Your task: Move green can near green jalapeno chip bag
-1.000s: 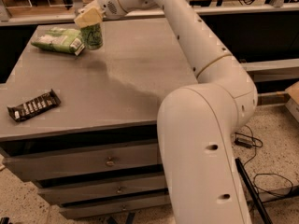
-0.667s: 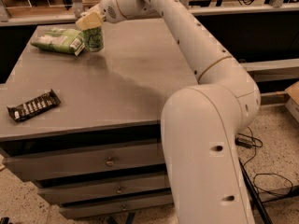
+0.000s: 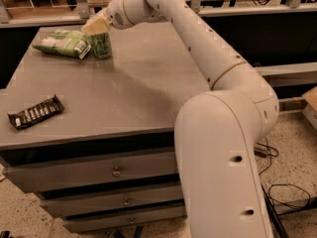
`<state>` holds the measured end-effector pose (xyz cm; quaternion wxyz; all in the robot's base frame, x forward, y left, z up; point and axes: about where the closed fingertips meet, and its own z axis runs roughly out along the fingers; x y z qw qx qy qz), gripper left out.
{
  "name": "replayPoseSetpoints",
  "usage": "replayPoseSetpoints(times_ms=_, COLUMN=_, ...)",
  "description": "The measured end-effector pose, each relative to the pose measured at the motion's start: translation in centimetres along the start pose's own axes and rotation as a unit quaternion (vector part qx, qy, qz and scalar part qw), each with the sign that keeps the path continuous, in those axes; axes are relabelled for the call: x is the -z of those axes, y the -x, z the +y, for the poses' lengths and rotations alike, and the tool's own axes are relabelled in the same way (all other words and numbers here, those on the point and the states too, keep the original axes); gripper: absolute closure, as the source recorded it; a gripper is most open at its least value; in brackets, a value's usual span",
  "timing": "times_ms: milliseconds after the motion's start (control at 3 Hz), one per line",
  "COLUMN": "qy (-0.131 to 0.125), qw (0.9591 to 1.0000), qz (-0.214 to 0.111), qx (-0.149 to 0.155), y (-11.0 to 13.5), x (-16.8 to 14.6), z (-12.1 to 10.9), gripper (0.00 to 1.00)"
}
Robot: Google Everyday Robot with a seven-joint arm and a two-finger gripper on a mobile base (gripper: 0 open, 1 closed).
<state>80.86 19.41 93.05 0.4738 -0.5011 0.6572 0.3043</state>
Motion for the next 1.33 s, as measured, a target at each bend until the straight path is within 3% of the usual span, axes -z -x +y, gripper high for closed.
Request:
replayPoseSetpoints(times_ms=333, qy=0.001, qw=1.0, qz=0.0, qx=0.0, y=0.0, x=-0.2, z=0.1, gripper=0.0)
replayPoseSetpoints(times_ms=667, qy=-0.012, qw=0.9999, qz=0.002, qx=0.002, y=0.0, x=5.5, z=-0.4, gripper=0.0)
replayPoseSetpoints(times_ms=1000, qy=-0.034, qw=0.9988, qz=0.035, qx=-0.009, y=-0.7, x=11.1, z=0.3, gripper=0.0)
replayPoseSetpoints(times_ms=1333, qy=-0.111, qw=0.9912, qz=0.068, qx=-0.024, y=-1.0, x=17.9, z=0.1, gripper=0.0)
